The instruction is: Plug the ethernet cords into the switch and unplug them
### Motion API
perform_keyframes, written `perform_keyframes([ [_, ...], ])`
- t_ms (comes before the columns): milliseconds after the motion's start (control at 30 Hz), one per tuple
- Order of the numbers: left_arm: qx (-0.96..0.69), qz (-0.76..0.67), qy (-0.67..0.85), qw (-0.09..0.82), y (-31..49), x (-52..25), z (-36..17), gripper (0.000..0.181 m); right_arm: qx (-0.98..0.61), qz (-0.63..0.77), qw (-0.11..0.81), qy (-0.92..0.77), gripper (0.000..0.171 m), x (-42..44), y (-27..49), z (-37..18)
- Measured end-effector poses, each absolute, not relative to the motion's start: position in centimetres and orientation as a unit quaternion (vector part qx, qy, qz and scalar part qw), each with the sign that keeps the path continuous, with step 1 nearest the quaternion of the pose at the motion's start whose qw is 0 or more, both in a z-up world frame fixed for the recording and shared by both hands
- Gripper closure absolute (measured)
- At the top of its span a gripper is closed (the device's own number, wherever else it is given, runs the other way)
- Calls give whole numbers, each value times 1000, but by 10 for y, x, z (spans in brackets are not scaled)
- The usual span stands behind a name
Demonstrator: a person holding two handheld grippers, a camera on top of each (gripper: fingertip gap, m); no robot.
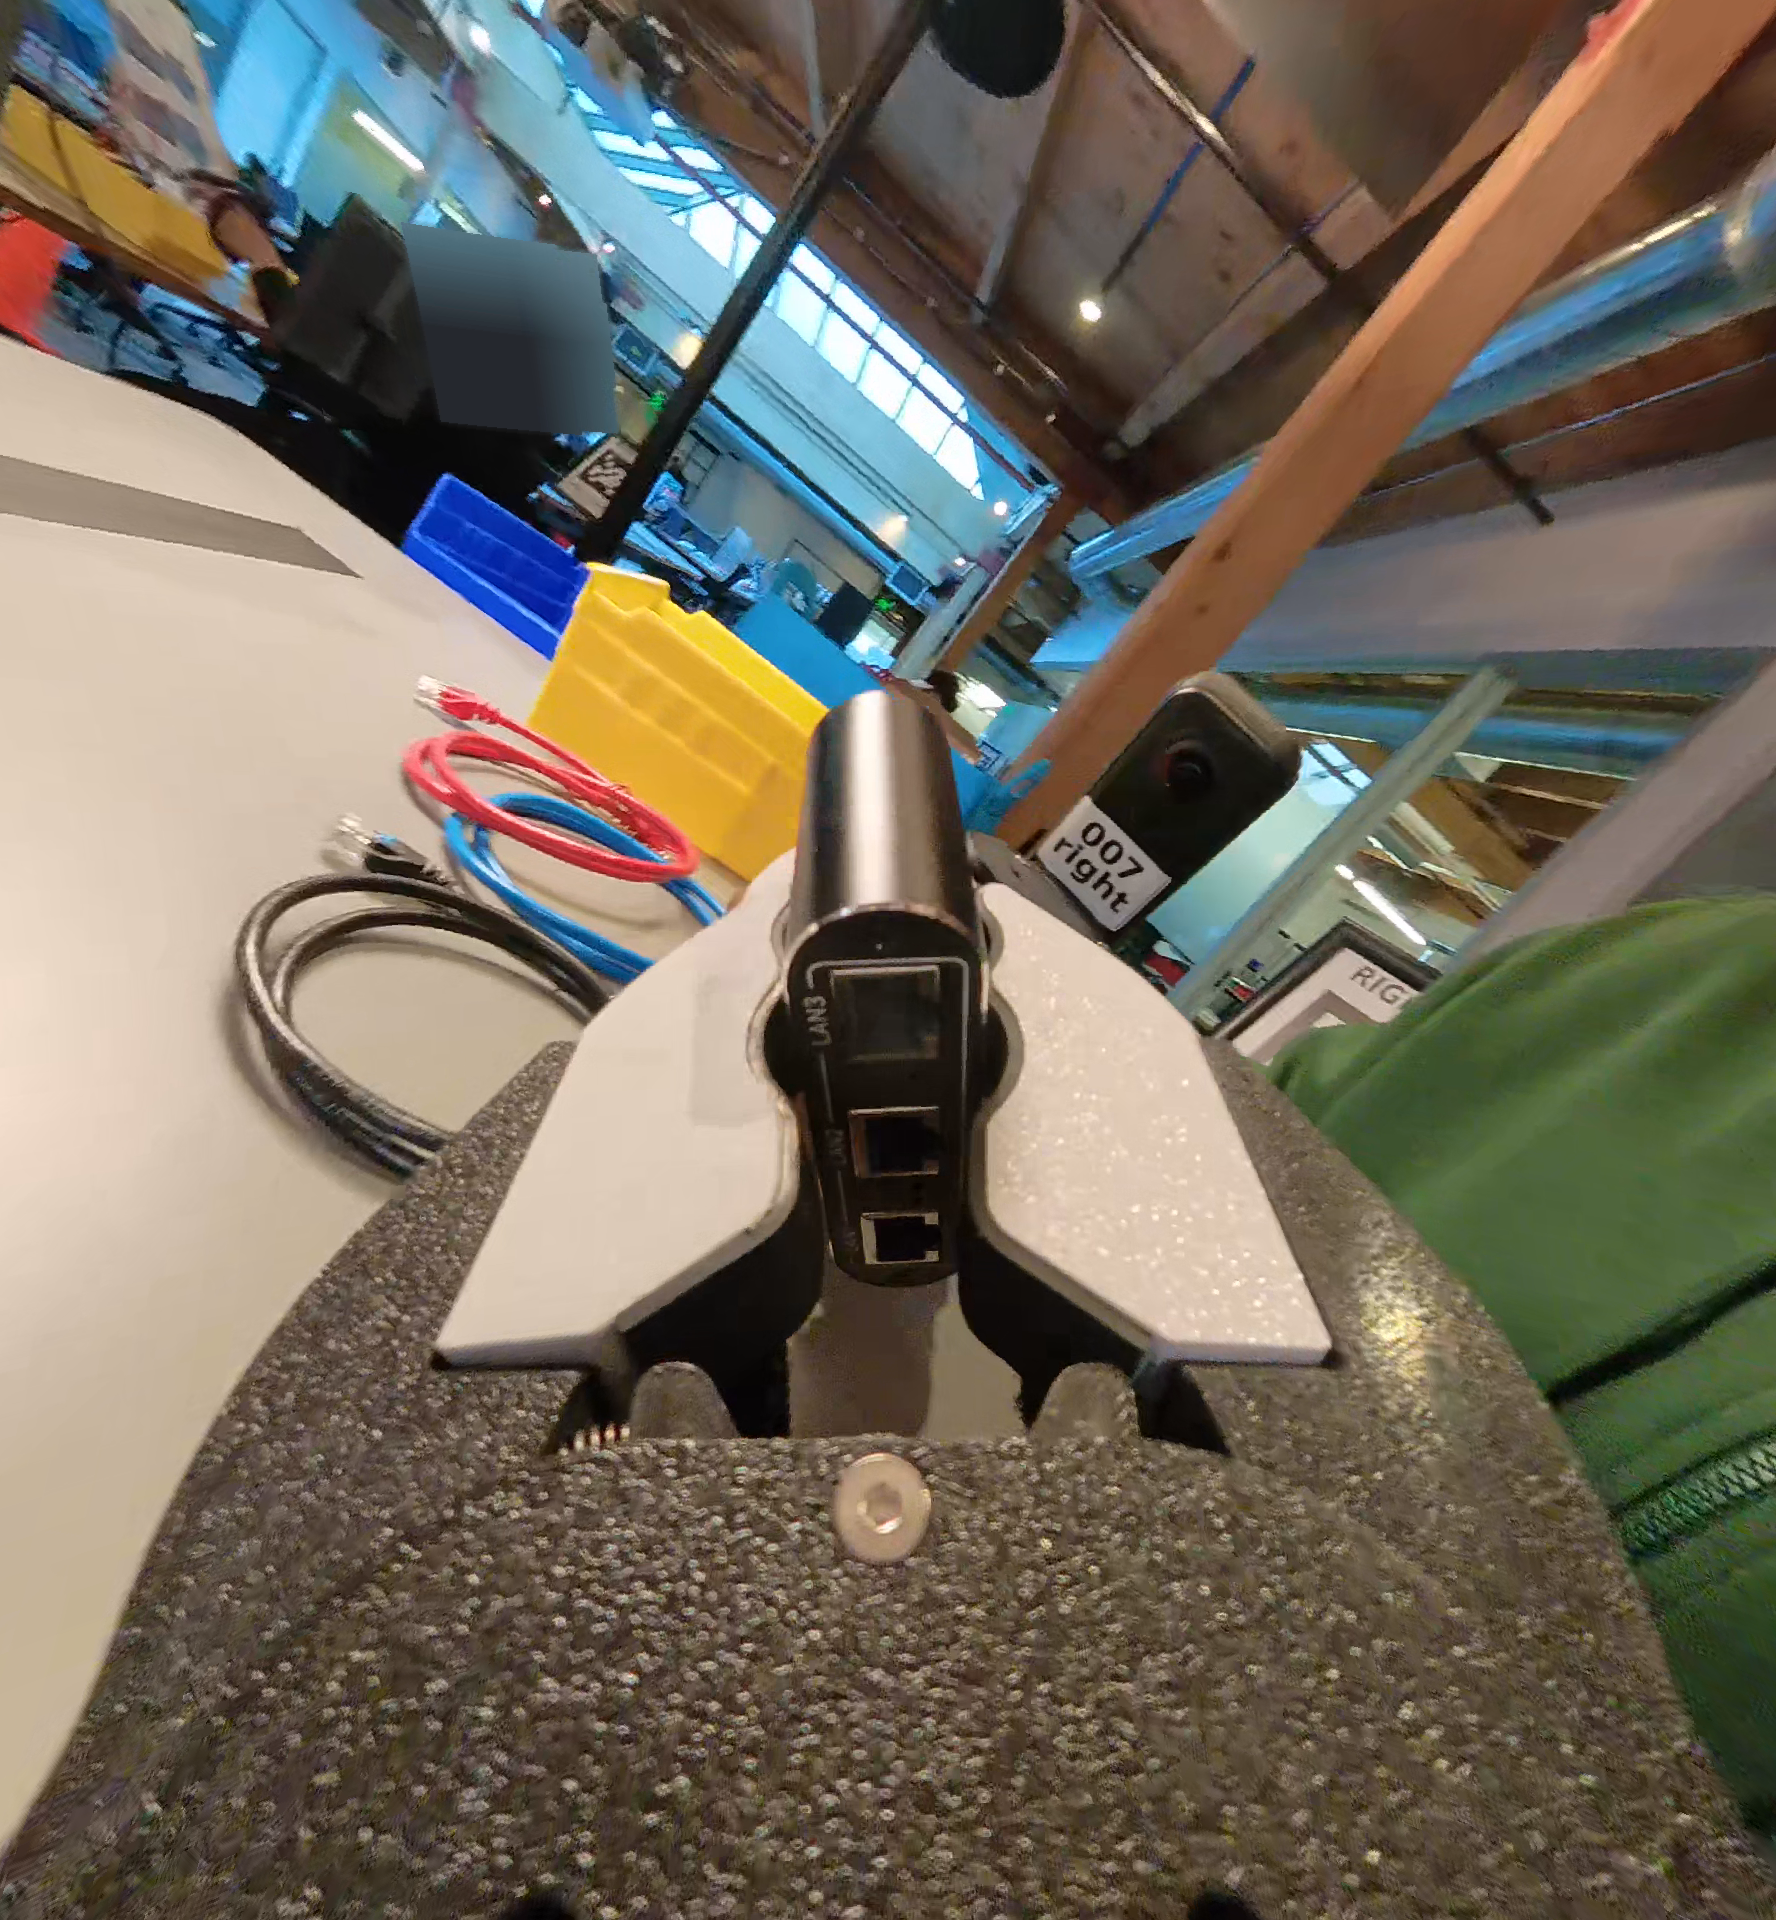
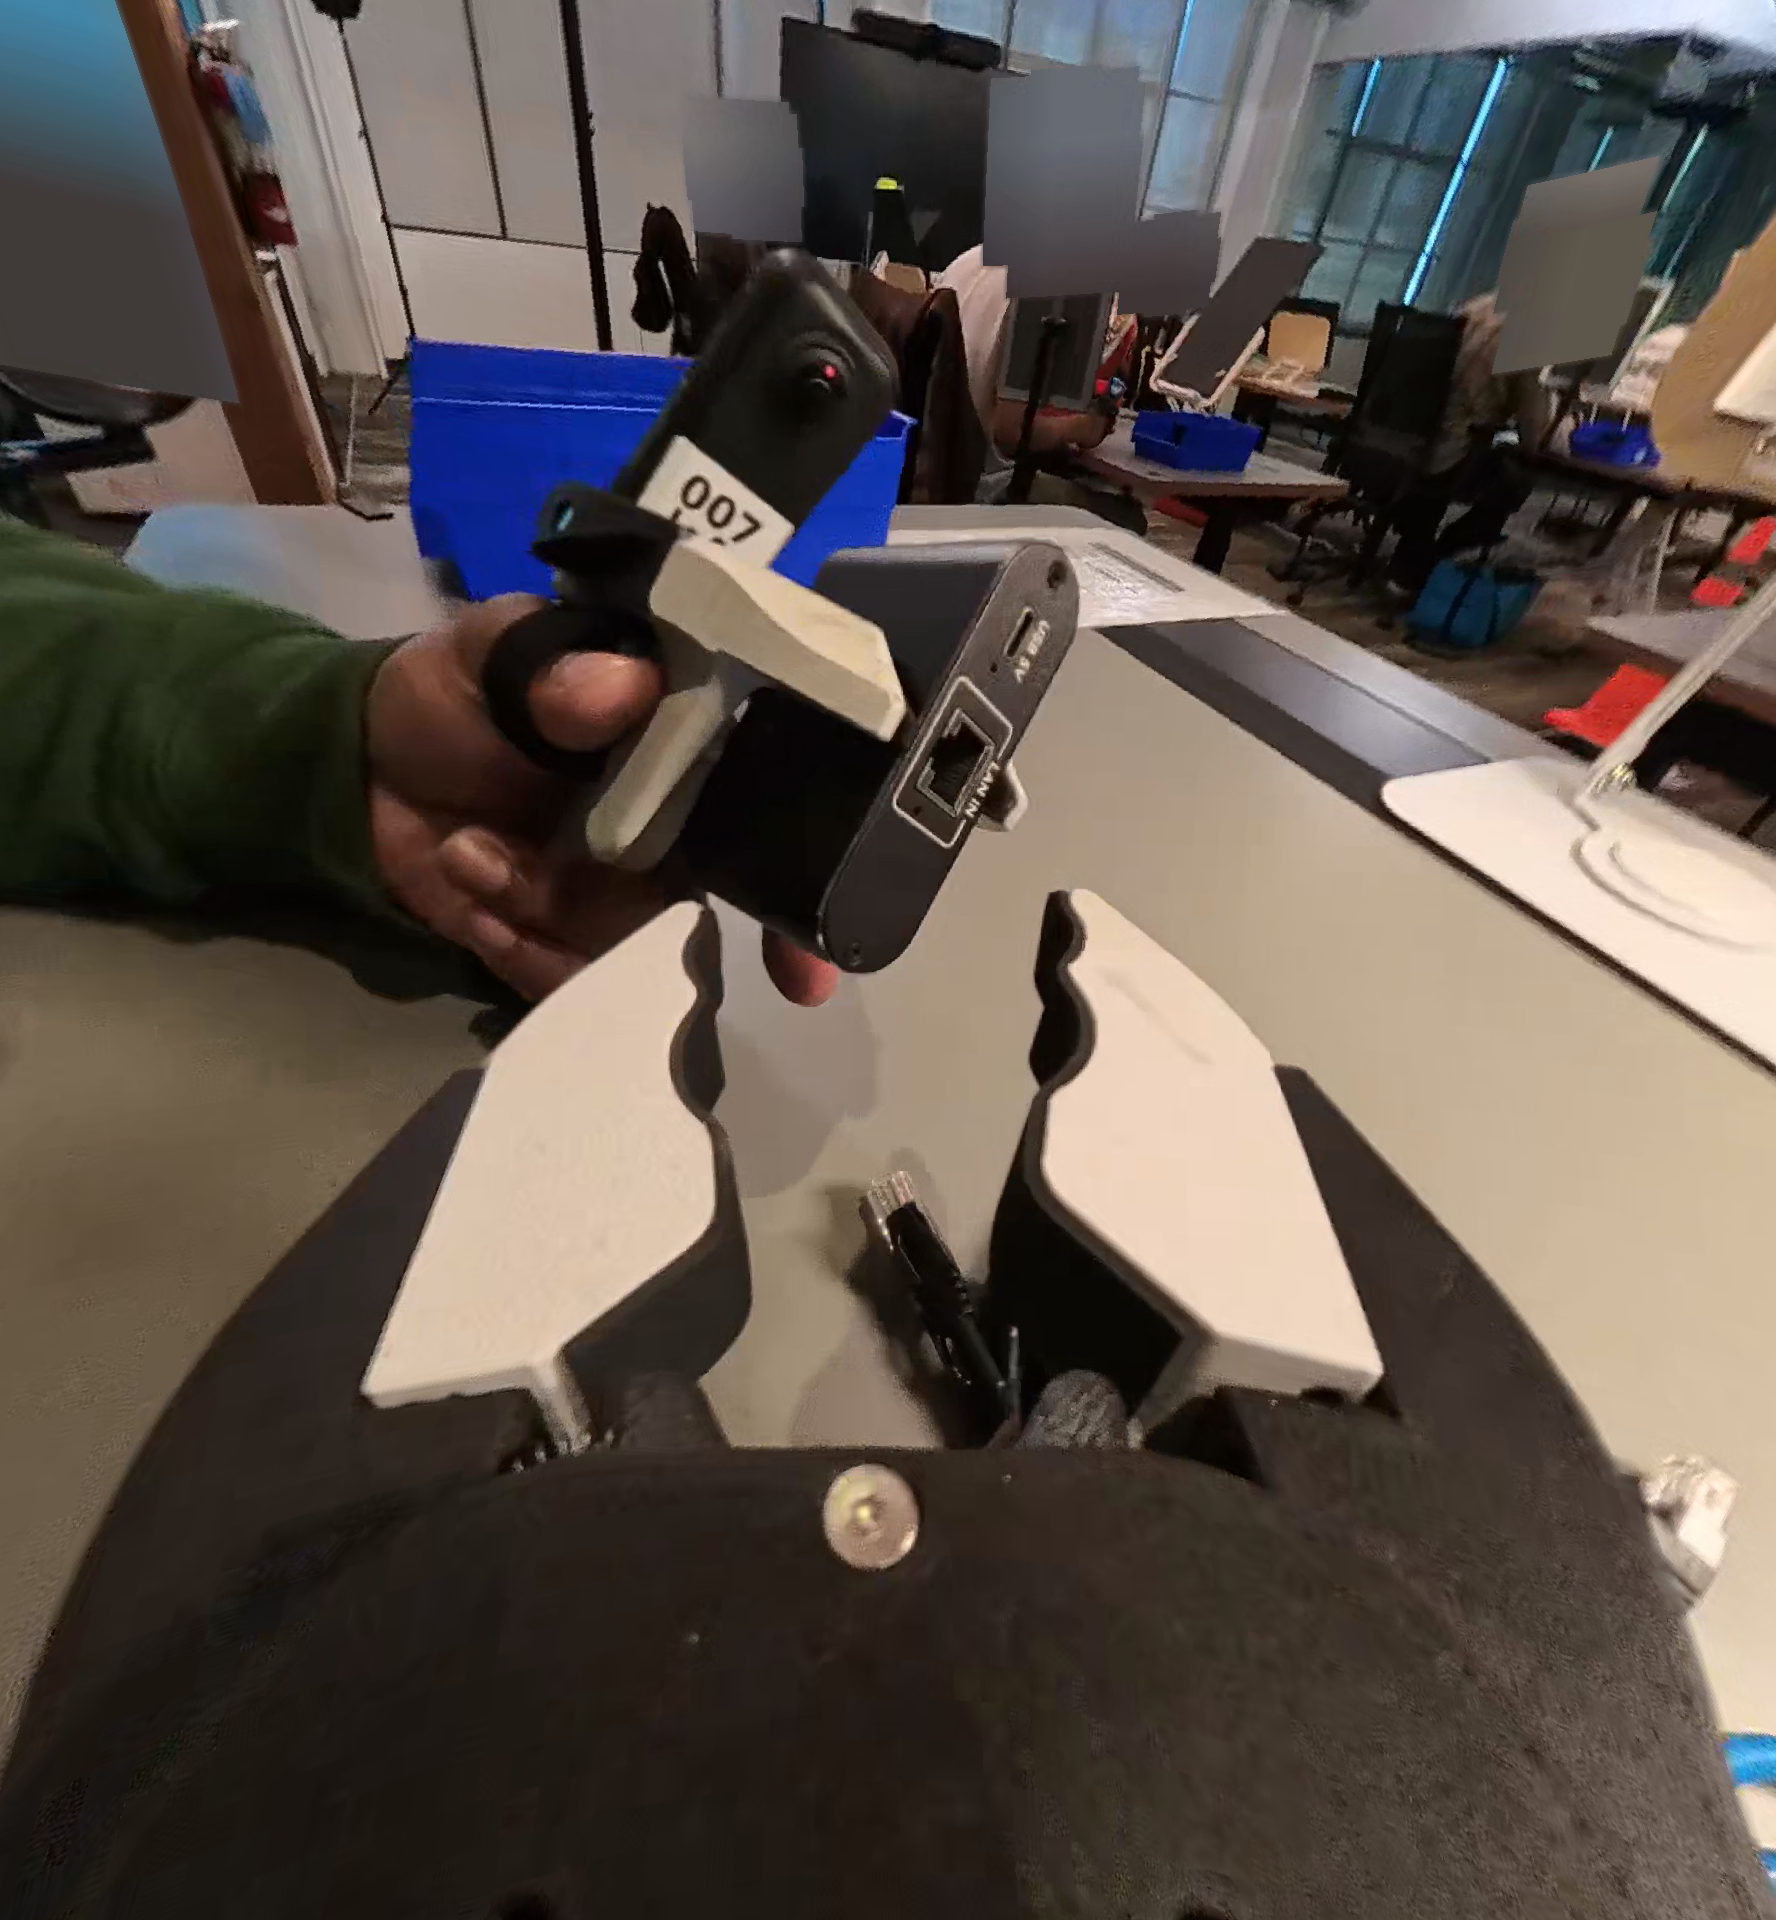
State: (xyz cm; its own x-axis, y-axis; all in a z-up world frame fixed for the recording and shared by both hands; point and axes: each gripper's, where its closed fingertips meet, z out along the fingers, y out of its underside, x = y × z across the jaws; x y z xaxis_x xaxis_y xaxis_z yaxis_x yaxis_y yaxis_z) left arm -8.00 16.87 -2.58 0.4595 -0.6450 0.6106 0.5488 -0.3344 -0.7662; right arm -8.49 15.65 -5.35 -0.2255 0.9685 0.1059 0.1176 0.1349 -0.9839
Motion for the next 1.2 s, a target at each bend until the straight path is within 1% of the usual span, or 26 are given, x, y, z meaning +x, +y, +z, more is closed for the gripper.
perform_keyframes([
  [67, -624, -538, 48, 565, 165, -78, -23, 154, -416, 482, 454, -624, 106, -80, 155, -47],
  [200, -616, -618, 64, 485, 154, -65, -25, 154, -354, 454, 496, -650, 97, -68, 154, -35],
  [367, -631, -656, 88, 404, 142, -42, -38, 154, -280, 393, 504, -716, 73, -59, 139, -42],
  [467, -649, -655, 106, 373, 137, -28, -47, 154, -253, 344, 503, -752, 58, -60, 129, -55],
  [500, -652, -654, 107, 369, 136, -25, -48, 154, -245, 333, 501, -760, 55, -61, 125, -58],
  [667, -653, -656, 120, 358, 131, -14, -51, 154, -234, 303, 505, -774, 54, -68, 116, -67],
  [833, -662, -639, 138, 365, 130, -8, -54, 154, -243, 315, 504, -767, 58, -69, 117, -66],
  [900, -671, -630, 155, 358, 126, -4, -57, 154, -238, 312, 494, -776, 54, -69, 114, -70],
  [1033, -674, -626, 172, 354, 122, 0, -58, 154, -231, 317, 482, -783, 53, -68, 107, -75],
  [1200, -662, -634, 160, 366, 125, 0, -54, 154, -232, 313, 490, -780, 51, -69, 110, -73],
])
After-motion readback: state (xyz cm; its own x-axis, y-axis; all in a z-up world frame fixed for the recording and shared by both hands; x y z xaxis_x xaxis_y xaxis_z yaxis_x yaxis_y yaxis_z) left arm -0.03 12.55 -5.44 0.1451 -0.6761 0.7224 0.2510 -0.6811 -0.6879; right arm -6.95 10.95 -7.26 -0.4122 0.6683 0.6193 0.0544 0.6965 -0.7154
